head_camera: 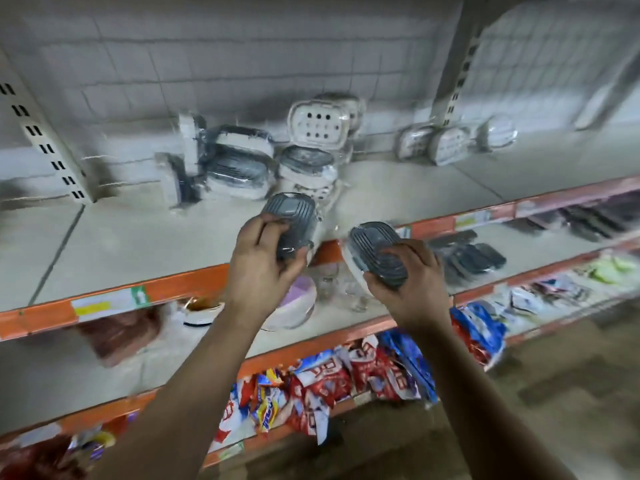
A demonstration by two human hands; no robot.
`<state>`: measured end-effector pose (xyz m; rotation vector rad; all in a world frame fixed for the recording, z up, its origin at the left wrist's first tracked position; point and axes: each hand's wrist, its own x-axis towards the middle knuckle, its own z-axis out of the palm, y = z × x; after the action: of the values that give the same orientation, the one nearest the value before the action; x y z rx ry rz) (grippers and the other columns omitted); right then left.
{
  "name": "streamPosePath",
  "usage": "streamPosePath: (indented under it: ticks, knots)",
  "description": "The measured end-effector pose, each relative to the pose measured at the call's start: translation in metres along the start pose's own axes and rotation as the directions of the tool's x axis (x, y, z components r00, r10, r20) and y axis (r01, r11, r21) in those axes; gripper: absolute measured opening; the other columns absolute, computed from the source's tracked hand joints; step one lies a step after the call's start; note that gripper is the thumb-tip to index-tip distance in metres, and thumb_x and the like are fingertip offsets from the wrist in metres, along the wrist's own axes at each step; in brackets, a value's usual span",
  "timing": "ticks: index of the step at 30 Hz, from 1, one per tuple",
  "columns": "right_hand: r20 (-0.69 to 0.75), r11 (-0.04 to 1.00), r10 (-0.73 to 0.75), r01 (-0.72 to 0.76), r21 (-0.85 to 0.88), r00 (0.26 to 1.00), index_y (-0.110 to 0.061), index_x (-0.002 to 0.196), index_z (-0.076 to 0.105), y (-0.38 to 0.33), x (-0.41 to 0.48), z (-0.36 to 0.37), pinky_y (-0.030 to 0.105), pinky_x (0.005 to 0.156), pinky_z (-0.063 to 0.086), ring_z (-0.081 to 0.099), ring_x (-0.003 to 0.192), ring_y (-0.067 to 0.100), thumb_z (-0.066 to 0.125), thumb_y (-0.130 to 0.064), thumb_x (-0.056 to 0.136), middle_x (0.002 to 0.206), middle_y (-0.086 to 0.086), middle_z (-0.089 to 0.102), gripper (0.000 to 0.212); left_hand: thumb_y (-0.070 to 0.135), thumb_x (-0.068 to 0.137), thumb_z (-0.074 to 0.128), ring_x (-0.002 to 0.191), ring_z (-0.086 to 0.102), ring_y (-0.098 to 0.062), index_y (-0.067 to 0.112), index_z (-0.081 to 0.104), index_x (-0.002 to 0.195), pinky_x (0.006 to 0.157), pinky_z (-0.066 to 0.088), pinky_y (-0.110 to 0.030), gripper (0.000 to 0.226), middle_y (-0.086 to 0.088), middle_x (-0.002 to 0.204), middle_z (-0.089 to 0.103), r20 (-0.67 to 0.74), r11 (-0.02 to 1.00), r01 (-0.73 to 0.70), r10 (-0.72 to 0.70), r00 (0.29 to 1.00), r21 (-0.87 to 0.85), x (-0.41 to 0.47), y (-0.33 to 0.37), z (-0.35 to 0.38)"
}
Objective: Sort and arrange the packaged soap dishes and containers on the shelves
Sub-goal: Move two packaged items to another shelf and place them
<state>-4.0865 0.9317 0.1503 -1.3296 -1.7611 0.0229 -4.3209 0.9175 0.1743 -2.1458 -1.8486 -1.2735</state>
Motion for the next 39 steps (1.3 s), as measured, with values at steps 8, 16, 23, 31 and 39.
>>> streamPosePath:
  ticks: [8,16,23,31,39]
  knots:
    - [-0.022,0.983,0.089,-0.091,-0.157,0.996,-0.008,0.099,0.07,0.127,-0.035,-0.117,0.038,0.088,0.044,0.06,0.096,0.038,0.088,-0.016,0.062,0.106,0.012,0.064,0.042,0.034,0.081,0.069,0.107,0.059,-0.029,0.001,0.067,0.108,0.093,0.048,-0.034,0.043,-0.014,0.117,0.06,0.072,0.978,-0.142,0.154,0.985,-0.153,-0.026,0.141,0.119]
    - [-0.004,0.971,0.181,-0.18,-0.158,0.983,-0.01,0.1,0.071,0.229,-0.037,-0.168,0.044,0.082,0.051,0.058,0.097,0.034,0.088,-0.018,0.066,0.108,0.01,0.065,0.039,0.045,0.082,0.073,0.105,0.06,-0.018,0.008,0.067,0.109,0.081,0.053,-0.028,0.046,-0.004,0.117,0.059,0.186,0.967,-0.203,0.231,0.955,-0.157,-0.038,0.204,0.219]
    - [-0.004,0.937,0.257,-0.25,-0.245,0.966,-0.009,0.101,0.072,0.336,-0.012,-0.181,0.031,0.084,0.037,0.058,0.098,0.034,0.088,-0.02,0.066,0.109,0.009,0.065,0.04,0.037,0.081,0.075,0.1,0.066,-0.024,0.003,0.066,0.106,0.069,0.06,-0.036,0.043,-0.01,0.116,0.061,0.242,0.963,-0.194,0.236,0.941,-0.186,-0.007,0.244,0.31]
    - [-0.027,0.927,0.283,-0.28,-0.251,0.959,-0.008,0.097,0.071,0.434,0.03,-0.188,0.029,0.084,0.035,0.057,0.095,0.033,0.089,-0.017,0.063,0.107,0.009,0.064,0.039,0.039,0.083,0.07,0.113,0.062,-0.028,0.002,0.068,0.107,0.072,0.06,-0.038,0.044,-0.014,0.118,0.063,0.288,0.98,-0.149,0.182,0.94,-0.131,0.032,0.271,0.391]
    - [0.086,0.944,0.283,-0.261,-0.203,0.955,-0.006,0.099,0.071,0.525,0.059,-0.189,0.04,0.084,0.046,0.058,0.096,0.036,0.088,-0.017,0.065,0.108,0.012,0.064,0.04,0.048,0.085,0.06,0.101,0.065,-0.021,0.007,0.068,0.106,0.07,0.058,-0.029,0.048,-0.008,0.117,0.061,0.31,0.993,-0.105,0.117,0.943,-0.056,0.043,0.306,0.468]
